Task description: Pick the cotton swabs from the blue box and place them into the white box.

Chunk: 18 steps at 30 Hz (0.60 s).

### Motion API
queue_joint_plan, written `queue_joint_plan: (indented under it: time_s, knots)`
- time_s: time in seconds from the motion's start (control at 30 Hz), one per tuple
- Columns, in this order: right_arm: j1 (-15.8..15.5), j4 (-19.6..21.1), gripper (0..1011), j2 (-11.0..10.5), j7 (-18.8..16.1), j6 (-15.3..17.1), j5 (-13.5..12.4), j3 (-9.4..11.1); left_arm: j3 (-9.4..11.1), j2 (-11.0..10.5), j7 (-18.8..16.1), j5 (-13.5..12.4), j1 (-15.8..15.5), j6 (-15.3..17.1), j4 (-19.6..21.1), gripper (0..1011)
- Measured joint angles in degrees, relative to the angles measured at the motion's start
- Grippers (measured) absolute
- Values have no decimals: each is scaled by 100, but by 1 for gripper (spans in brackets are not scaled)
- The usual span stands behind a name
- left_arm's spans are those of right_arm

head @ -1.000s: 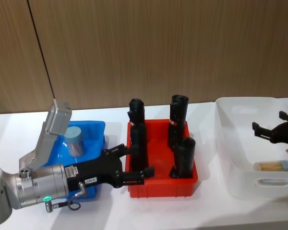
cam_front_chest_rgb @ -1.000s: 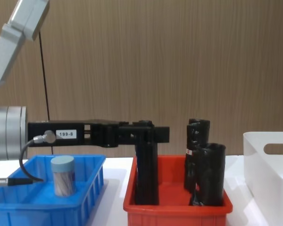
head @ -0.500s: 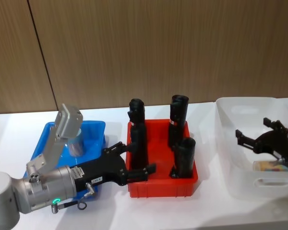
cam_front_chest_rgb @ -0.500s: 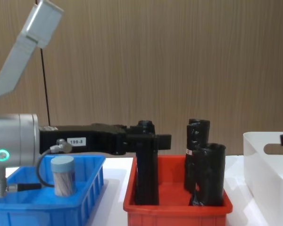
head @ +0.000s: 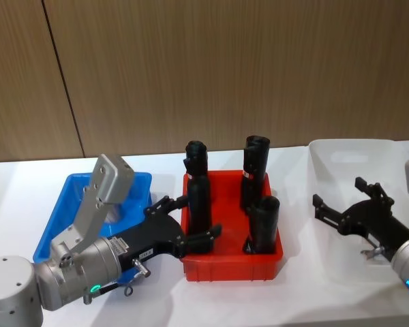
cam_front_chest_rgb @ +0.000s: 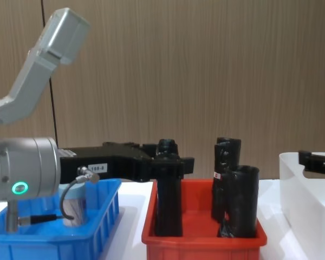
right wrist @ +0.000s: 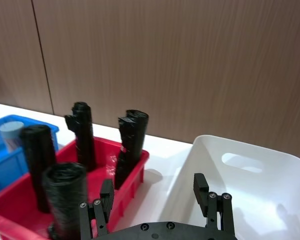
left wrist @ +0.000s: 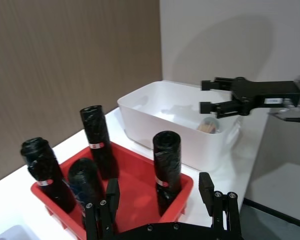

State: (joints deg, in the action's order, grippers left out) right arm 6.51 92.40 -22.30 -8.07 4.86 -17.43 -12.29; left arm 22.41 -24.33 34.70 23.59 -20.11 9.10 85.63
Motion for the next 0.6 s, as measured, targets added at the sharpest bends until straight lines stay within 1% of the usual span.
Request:
queue_joint_plan:
  time_s: [0.2,0.3,0.33,0.37,0.43,0.47,0.53,0.6]
  knots:
    - [-335,403,1002,134,193,-133,46,-30,44,30,-390,-139,77,-95,89,1004]
    - [-490,593,1002,200,282,-197,63,-46,75,51,-684,-243,133,-168,152,1004]
    - [-517,626,1002,210,301,-208,65,-48,75,51,-684,-243,133,-168,152,1004]
    - [-580,700,1002,236,337,-234,75,-55,88,60,-800,-284,154,-196,178,1004]
    - [-650,788,1002,264,380,-262,90,-60,106,71,-968,-341,185,-233,214,1004]
    - [-650,788,1002,264,380,-262,90,-60,106,71,-968,-341,185,-233,214,1004]
    - [-710,854,1002,286,412,-284,98,-67,131,88,-1200,-426,232,-290,268,1004]
    - [-724,870,1002,292,422,-289,99,-68,142,97,-1317,-469,255,-320,294,1004]
